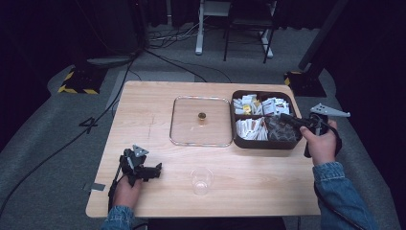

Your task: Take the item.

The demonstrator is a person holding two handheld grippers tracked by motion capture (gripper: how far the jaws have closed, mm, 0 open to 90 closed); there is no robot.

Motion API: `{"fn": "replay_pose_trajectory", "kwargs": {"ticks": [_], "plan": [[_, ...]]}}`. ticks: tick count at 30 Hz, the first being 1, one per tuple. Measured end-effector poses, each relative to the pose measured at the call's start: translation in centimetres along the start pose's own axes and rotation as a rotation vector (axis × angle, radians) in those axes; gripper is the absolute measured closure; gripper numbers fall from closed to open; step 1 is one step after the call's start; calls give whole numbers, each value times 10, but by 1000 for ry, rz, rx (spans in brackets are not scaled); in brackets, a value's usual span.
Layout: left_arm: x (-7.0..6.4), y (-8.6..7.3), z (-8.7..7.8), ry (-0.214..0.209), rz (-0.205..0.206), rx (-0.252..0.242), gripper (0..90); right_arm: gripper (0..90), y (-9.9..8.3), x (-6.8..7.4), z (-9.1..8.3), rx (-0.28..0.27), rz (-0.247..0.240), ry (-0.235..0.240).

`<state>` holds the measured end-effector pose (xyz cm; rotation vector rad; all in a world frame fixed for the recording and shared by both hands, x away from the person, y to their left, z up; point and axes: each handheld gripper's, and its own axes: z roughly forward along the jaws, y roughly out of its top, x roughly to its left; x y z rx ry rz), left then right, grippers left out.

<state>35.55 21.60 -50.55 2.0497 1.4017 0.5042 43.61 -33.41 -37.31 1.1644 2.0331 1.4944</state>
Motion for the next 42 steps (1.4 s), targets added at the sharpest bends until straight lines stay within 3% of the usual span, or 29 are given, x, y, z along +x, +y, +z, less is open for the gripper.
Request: {"fn": "replay_pose_trajectory", "kwargs": {"ticks": [5, 12, 14, 15, 27, 42], "plan": [[0, 0, 0, 0, 0, 0, 0, 900, 3, 11, 0, 3, -17, 25], [0, 0, 0, 0, 0, 0, 0, 900, 10, 44, 1, 9, -62, 107], [0, 0, 0, 1, 0, 0, 0, 900, 11, 47, 0, 8, -71, 116], [-1, 0, 0, 4, -10, -2, 0, 900, 12, 57, 0, 8, -85, 145], [0, 0, 0, 5, -6, 1, 0, 900, 19, 106, 0, 7, -128, 275], [0, 1, 1, 8, -9, -1, 0, 900, 15, 153, 3, 21, -181, 395]]}}
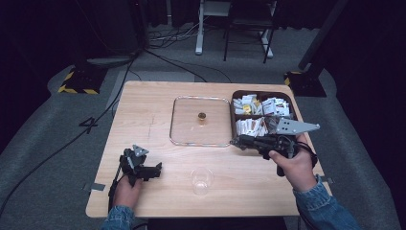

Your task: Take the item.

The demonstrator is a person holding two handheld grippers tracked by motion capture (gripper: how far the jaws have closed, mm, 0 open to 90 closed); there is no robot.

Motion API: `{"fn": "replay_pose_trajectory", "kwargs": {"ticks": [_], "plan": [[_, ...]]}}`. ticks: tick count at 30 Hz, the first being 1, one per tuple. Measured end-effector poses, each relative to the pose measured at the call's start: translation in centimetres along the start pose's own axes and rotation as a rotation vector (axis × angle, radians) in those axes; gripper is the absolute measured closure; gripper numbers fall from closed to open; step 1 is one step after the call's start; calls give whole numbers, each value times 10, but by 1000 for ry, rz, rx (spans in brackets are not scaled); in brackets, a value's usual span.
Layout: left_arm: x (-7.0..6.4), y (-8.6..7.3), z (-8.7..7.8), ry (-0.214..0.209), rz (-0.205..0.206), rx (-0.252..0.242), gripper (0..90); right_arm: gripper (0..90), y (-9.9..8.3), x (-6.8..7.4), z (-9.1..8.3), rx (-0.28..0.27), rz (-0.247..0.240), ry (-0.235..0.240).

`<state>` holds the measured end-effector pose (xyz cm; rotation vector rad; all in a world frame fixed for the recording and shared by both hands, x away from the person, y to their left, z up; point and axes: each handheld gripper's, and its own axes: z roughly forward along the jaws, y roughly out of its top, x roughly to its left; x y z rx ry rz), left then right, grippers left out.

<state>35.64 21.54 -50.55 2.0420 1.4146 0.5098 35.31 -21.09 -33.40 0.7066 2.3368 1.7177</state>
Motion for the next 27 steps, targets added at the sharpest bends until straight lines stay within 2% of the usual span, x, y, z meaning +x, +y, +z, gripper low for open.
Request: {"fn": "replay_pose_trajectory", "kwargs": {"ticks": [14, 20, 27], "plan": [[0, 0, 0, -1, -2, 0, 0, 900, -4, 29, 26, 29, -30, 109], [0, 0, 0, 0, 0, 0, 0, 900, -8, 36, 36, 61, -57, 113], [0, 0, 0, -1, -1, 0, 0, 900, -13, 42, 47, 74, -54, 144]]}}
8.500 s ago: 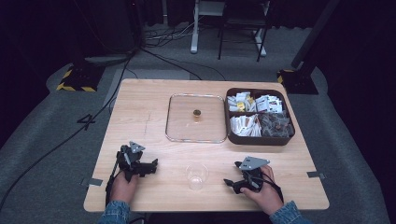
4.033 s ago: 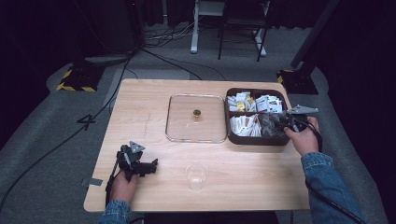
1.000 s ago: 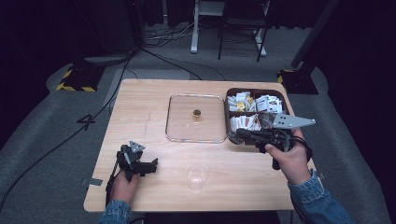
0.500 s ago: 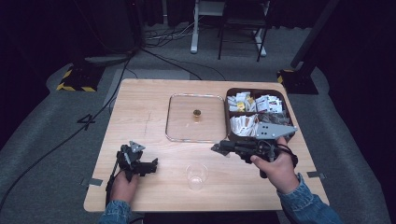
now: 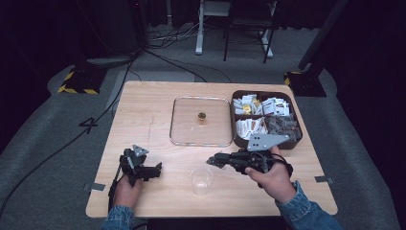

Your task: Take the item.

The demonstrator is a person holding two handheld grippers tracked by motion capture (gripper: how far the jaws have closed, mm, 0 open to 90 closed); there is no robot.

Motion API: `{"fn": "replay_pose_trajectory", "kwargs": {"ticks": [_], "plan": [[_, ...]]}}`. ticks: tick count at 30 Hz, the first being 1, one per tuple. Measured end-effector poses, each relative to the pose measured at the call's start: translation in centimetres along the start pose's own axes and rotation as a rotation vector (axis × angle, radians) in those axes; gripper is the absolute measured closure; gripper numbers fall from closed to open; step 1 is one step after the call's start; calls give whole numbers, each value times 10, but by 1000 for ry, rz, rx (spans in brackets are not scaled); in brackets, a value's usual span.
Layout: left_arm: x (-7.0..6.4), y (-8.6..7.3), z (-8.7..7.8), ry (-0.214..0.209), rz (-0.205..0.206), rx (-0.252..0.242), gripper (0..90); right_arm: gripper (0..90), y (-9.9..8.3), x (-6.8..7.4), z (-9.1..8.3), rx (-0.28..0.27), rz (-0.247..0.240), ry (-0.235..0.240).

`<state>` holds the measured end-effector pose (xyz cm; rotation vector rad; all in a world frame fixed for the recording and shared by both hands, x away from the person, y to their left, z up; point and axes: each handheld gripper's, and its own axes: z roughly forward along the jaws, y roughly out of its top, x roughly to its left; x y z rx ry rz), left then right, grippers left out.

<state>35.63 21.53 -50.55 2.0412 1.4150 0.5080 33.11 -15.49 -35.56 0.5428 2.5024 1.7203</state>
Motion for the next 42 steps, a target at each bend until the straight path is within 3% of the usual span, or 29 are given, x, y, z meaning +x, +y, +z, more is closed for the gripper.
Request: {"fn": "replay_pose_trajectory", "kwargs": {"ticks": [8, 15, 42], "plan": [[0, 0, 0, 1, -1, 0, 0, 900, -7, 9, 19, 43, -5, 51], [0, 0, 0, 0, 0, 0, 0, 900, -13, 10, 30, 69, -2, 68], [0, 0, 0, 0, -1, 0, 0, 897, -39, 6, 59, 138, -17, 65]]}}
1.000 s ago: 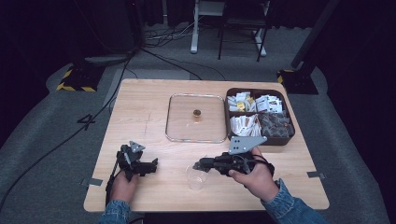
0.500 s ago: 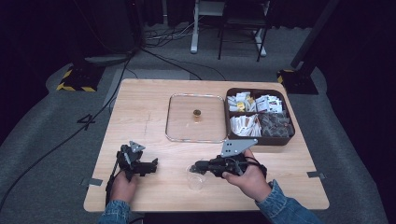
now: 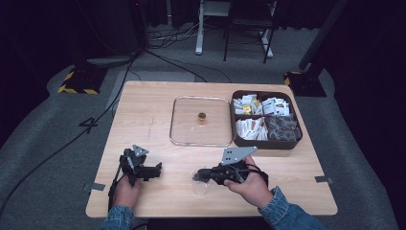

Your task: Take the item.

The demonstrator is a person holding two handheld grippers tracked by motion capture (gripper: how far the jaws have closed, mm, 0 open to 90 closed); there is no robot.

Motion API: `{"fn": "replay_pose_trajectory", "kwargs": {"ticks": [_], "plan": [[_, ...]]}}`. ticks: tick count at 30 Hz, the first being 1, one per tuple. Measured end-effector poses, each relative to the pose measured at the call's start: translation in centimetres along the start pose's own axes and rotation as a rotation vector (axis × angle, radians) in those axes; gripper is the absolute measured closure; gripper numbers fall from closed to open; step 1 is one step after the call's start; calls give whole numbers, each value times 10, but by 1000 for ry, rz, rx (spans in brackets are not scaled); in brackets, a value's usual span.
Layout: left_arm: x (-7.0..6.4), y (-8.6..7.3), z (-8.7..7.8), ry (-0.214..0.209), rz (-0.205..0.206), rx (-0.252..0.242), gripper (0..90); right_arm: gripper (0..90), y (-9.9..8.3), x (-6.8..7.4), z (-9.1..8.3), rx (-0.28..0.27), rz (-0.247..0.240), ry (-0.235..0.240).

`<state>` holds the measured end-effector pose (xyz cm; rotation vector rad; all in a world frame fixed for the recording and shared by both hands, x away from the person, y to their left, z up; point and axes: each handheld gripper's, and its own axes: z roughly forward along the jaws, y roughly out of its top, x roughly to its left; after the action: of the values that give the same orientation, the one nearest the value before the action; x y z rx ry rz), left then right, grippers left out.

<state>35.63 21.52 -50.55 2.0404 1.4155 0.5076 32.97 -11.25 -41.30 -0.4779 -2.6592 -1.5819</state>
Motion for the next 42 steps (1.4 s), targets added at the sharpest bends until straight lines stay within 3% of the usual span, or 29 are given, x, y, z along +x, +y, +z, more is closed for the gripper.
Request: {"fn": "replay_pose_trajectory", "kwargs": {"ticks": [4, 8, 16, 22, 29, 42], "plan": [[0, 0, 0, 0, 1, 0, 0, 873, -6, 0, 5, 20, 3, -4], [0, 0, 0, 0, 0, 0, 0, 656, -10, -1, 11, 32, 3, -50], [0, 0, 0, 0, 1, 0, 0, 590, -9, 2, 12, 35, -15, -44], [0, 0, 0, 0, 0, 0, 0, 452, -5, 3, 9, 9, -24, -65], [0, -1, -1, 6, -3, 1, 0, 359, 2, -1, -10, -38, -25, -94], [-1, -3, -2, 3, -9, -3, 1, 287, 1, -20, -51, -20, -25, -145]]}}
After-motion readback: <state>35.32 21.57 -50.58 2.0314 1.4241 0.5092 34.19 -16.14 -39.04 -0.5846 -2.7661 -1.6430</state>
